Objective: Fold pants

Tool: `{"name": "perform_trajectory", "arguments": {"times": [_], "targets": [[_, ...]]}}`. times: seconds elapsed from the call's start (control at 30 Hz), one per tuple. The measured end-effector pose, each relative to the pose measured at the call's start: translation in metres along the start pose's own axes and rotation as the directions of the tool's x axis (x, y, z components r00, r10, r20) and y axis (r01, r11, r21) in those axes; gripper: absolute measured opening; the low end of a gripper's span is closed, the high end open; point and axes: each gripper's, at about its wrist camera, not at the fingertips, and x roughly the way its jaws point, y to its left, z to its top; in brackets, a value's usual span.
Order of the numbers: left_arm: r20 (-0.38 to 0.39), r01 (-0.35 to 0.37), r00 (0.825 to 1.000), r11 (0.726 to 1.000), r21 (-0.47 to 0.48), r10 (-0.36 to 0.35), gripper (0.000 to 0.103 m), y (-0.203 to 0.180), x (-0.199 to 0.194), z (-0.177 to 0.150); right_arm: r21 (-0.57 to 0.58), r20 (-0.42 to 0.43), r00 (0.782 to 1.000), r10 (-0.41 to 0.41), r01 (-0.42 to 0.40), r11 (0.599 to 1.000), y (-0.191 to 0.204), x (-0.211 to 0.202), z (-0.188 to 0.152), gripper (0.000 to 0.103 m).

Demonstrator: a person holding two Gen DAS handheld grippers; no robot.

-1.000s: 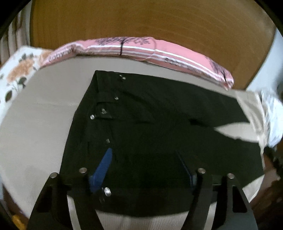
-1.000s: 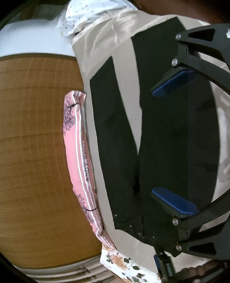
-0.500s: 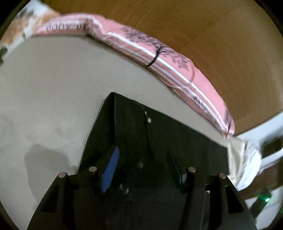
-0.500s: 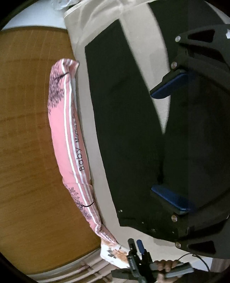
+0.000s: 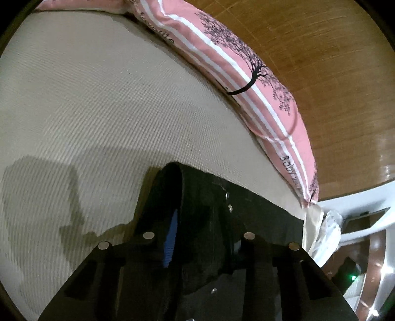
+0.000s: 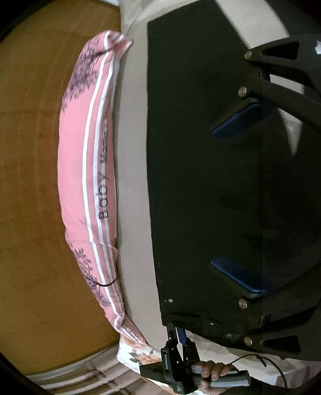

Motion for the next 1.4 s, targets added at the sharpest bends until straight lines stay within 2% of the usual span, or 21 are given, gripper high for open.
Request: {"name": "perform_trajectory", "arguments": {"times": [0.2,0.23,0.27,0.4,0.53,0.63,0.7,0.73,0.77,0.8,0.87,0.93,0.97,1.03,1.07,1.13,1.23,1.3,1.37,1.4], "targets": [[-0.008,0.011,1.000,0.998,0.063,-0.011,0.031,-0.008,0.011,0.014,-0.070,-0.030,0.998,0.062,-0.064,0.995,0.011,0.030,0.026,0.096],[-0.009,0.020,1.000,0.997,0.078,-0.019,0.025,-0.009,0.011,0.015,-0.079,-0.038,0.995,0.088,-0.090,0.993,0.012,0.035,0.030,0.096],[-0.006,0.029,1.000,0.995,0.094,-0.029,0.011,-0.010,0.011,0.016,-0.090,-0.048,0.992,0.114,-0.118,0.989,0.012,0.040,0.035,0.096],[0.047,0.038,0.998,0.992,0.122,-0.044,0.008,-0.016,0.004,0.011,-0.173,-0.114,0.976,0.184,-0.202,0.964,0.010,0.060,0.052,0.096],[0.117,0.087,0.987,0.976,0.201,-0.112,0.008,-0.034,-0.023,-0.001,-0.290,-0.206,0.951,0.232,-0.286,0.913,0.007,0.079,0.074,0.096],[0.166,0.116,0.973,0.959,0.257,-0.162,0.007,-0.046,-0.042,-0.012,-0.375,-0.308,0.914,0.265,-0.373,0.849,0.004,0.094,0.093,0.093],[0.195,0.109,0.965,0.946,0.304,-0.174,0.007,-0.055,-0.050,-0.021,-0.404,-0.389,0.881,0.271,-0.427,0.809,0.005,0.106,0.103,0.091],[0.203,0.112,0.962,0.942,0.317,-0.183,0.007,-0.058,-0.053,-0.025,-0.420,-0.419,0.868,0.266,-0.445,0.791,0.007,0.111,0.107,0.087],[0.212,0.117,0.958,0.938,0.327,-0.193,0.007,-0.060,-0.057,-0.028,-0.428,-0.459,0.847,0.269,-0.476,0.768,0.009,0.116,0.111,0.085],[0.221,0.128,0.953,0.935,0.332,-0.209,0.007,-0.061,-0.060,-0.031,-0.428,-0.508,0.813,0.283,-0.524,0.736,0.011,0.120,0.113,0.084],[0.225,0.152,0.946,0.929,0.336,-0.235,0.007,-0.064,-0.064,-0.036,-0.445,-0.578,0.768,0.276,-0.580,0.682,0.016,0.131,0.116,0.076],[0.233,0.166,0.939,0.925,0.341,-0.255,0.007,-0.065,-0.069,-0.038,-0.449,-0.626,0.734,0.263,-0.615,0.649,0.018,0.139,0.118,0.073],[0.233,0.172,0.937,0.923,0.343,-0.261,0.007,-0.066,-0.071,-0.039,-0.440,-0.656,0.707,0.263,-0.642,0.627,0.018,0.145,0.119,0.073],[0.242,0.181,0.931,0.923,0.340,-0.272,0.007,-0.067,-0.077,-0.041,-0.420,-0.686,0.672,0.278,-0.678,0.604,0.019,0.150,0.121,0.070],[0.246,0.184,0.929,0.923,0.339,-0.276,0.007,-0.067,-0.080,-0.042,-0.400,-0.709,0.645,0.285,-0.701,0.591,0.016,0.152,0.121,0.067],[0.250,0.188,0.926,0.919,0.345,-0.283,0.007,-0.067,-0.086,-0.045,-0.396,-0.731,0.624,0.276,-0.717,0.574,0.012,0.158,0.119,0.059],[0.254,0.174,0.927,0.916,0.362,-0.277,0.007,-0.072,-0.091,-0.050,-0.385,-0.759,0.602,0.250,-0.724,0.573,0.004,0.167,0.116,0.058],[0.262,0.164,0.928,0.921,0.354,-0.266,0.007,-0.073,-0.092,-0.052,-0.376,-0.774,0.583,0.247,-0.737,0.561,-0.006,0.168,0.115,0.053],[0.265,0.159,0.929,0.924,0.347,-0.259,0.007,-0.073,-0.095,-0.052,-0.366,-0.791,0.569,0.226,-0.735,0.571,-0.022,0.166,0.110,0.040],[0.267,0.148,0.931,0.926,0.346,-0.249,0.007,-0.073,-0.096,-0.053,-0.367,-0.792,0.571,0.216,-0.728,0.580,-0.030,0.165,0.110,0.036]]}}
